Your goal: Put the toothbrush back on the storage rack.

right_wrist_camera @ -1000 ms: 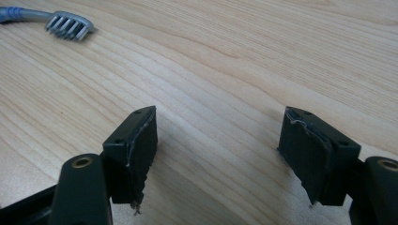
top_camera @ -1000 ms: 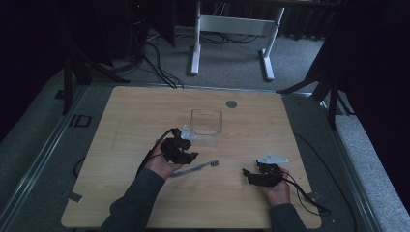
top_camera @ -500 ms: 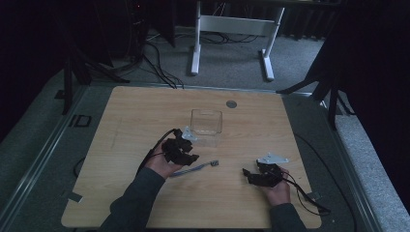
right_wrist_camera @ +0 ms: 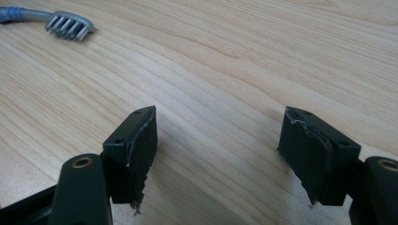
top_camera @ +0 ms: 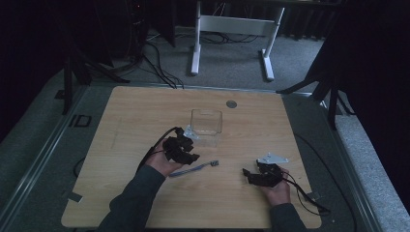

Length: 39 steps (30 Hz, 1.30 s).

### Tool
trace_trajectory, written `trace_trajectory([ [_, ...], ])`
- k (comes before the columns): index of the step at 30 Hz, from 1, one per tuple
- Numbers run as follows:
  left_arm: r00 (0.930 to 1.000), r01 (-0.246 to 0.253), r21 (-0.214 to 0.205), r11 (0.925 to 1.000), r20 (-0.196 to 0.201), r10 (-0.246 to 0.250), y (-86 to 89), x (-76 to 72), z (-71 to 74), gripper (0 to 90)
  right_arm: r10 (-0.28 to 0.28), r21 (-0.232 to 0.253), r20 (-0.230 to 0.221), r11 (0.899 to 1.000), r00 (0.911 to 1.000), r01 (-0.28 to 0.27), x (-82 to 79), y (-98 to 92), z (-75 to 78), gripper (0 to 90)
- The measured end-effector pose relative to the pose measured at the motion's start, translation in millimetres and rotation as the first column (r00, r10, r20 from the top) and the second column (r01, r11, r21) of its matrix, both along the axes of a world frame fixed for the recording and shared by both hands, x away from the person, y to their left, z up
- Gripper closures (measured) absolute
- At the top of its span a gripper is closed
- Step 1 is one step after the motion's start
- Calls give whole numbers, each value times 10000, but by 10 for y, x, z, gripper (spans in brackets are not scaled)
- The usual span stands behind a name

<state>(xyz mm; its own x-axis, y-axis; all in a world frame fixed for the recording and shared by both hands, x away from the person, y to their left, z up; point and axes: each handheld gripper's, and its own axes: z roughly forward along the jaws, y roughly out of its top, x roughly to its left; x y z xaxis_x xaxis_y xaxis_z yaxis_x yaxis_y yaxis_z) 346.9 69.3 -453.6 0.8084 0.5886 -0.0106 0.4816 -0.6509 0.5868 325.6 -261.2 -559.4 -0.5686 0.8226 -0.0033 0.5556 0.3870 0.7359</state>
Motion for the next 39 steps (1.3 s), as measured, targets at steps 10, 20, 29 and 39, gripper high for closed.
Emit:
trace_trajectory([
  [10,9999,102,39,9999,5,-102,10,21,60,570,-1,9,0,10000,10000,1,1,1,0,279],
  [20,9996,259,109,9996,-56,-259,10,81,56,569,7,4,-3,10000,10000,-7,2,0,0,279],
  [29,9990,380,384,9985,-237,-371,-21,125,7,570,11,4,-2,10000,10000,-11,2,0,0,279],
  [39,9979,535,576,9969,-399,-512,-67,132,-41,576,17,8,-5,10000,10000,-17,2,0,0,279],
])
